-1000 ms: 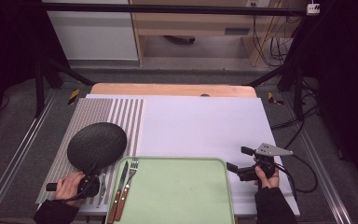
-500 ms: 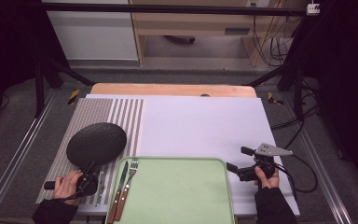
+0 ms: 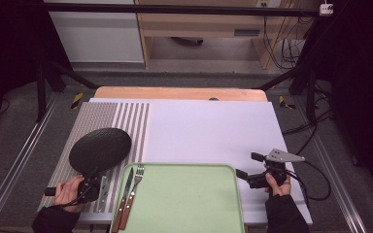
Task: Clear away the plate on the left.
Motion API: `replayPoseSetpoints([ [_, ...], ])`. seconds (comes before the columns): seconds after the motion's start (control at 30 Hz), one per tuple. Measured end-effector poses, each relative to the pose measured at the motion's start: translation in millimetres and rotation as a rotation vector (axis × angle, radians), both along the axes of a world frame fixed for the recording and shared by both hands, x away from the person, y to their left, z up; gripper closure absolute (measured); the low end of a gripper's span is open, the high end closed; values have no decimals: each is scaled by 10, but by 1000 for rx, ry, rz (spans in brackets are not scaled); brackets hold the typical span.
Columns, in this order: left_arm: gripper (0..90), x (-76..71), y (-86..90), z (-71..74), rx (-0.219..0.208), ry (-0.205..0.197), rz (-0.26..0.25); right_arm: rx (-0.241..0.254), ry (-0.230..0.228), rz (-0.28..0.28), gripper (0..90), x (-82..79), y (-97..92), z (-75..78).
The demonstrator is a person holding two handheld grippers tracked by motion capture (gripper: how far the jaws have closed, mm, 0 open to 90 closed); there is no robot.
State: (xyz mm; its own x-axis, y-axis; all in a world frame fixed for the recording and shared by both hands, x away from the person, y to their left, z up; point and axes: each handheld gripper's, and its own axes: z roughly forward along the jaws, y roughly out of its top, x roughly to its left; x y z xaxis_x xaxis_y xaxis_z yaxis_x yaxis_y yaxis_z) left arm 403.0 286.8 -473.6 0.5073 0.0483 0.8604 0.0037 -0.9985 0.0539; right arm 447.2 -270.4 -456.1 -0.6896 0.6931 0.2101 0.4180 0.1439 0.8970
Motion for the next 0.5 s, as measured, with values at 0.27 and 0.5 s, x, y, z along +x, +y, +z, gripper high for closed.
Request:
replayPoseSetpoints([
  [0.27,853,-38,-12,86,-30,-15,-2,0,1,-2,6,0,1,0],
  [0.5,852,-105,-74,184,-54,-36,-21,-1,-1,-1,6,0,-1,1],
])
